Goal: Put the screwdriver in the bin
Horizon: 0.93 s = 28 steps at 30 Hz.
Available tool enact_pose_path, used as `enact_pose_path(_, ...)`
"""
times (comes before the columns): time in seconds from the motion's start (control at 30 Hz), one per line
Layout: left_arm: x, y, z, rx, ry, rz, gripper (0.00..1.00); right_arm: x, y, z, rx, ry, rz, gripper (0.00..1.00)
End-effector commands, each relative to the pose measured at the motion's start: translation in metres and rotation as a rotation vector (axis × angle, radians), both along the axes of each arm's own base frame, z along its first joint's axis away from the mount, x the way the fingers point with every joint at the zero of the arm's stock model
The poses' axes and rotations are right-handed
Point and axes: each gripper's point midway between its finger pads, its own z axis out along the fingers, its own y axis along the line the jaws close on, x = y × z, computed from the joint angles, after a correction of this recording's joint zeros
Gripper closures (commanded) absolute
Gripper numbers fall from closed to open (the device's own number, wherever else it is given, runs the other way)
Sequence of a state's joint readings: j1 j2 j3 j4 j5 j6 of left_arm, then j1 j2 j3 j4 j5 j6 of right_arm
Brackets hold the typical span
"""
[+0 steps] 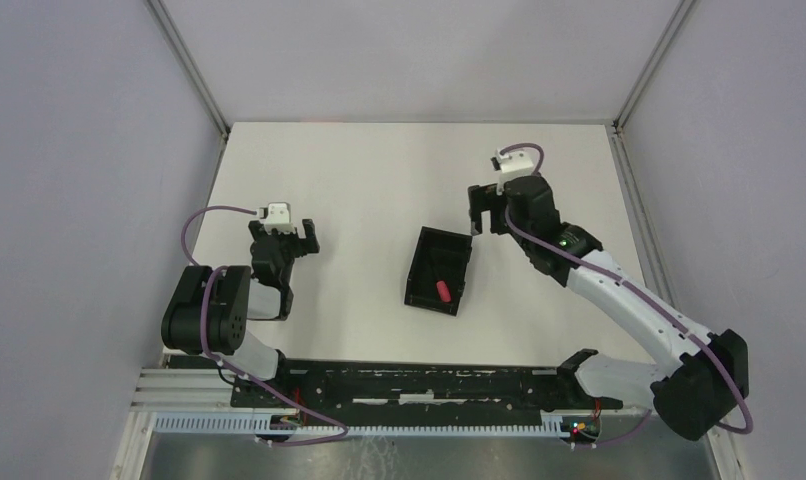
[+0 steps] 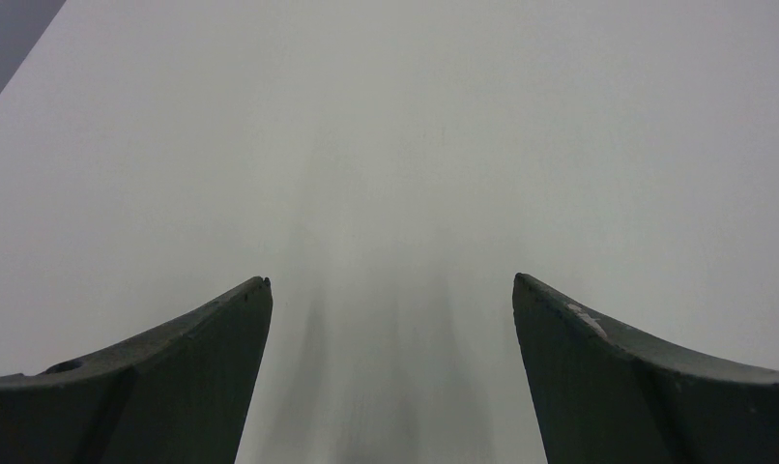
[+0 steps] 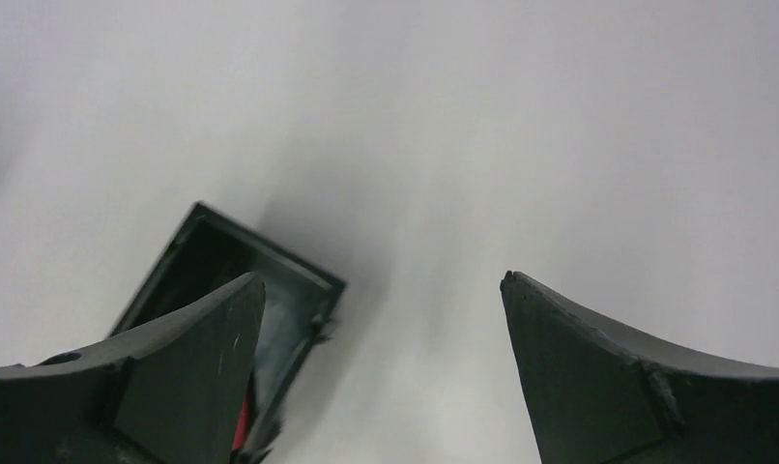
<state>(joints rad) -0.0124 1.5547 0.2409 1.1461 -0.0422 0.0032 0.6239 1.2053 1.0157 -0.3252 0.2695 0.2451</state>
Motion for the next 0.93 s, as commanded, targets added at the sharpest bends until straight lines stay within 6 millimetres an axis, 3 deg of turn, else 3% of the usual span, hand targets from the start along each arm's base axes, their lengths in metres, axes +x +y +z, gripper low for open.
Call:
enact_pose_path(0.0,0.005,-0.002,0.015,-0.034,-0.052,-0.003,0.0,0.014,-0.062,-0.006,-0.128,-0.146,-0.123,0.02)
enact_pose_path(0.17,0.005,-0.002,0.016,-0.034,-0.053,-0.003,0.0,0.009,-0.112,-0.039,-0.146,-0.226,-0.251,0.02)
enact_pose_path(0.37,0.005,-0.002,0.016,-0.034,-0.053,-0.003,0.0,-0.008,-0.143,-0.083,-0.154,-0.256,-0.345,0.02)
enact_pose_path(0.6,0.005,-0.002,0.015,-0.034,-0.052,-0.003,0.0,-0.021,-0.155,-0.111,-0.153,-0.248,-0.378,0.02)
enact_pose_path(0.9,0.006,-0.002,0.015,-0.034,-0.05,-0.002,0.0,-0.022,-0.154,-0.112,-0.141,-0.252,-0.373,0.02)
